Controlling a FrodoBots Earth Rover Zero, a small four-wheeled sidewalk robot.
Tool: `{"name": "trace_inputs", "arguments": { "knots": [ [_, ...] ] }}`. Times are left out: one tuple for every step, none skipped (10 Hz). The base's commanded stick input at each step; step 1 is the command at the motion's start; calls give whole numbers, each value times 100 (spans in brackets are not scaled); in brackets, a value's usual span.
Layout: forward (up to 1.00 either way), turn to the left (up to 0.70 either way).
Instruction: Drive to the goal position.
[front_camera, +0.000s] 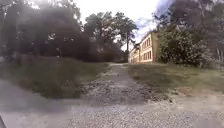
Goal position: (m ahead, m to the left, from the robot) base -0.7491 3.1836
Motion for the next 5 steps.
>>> {"name": "trace_inputs", "arguments": {
  "knots": [
    [0, 10],
    [0, 45],
    [0, 45],
    [0, 45],
    [0, 45]
  ]
}}
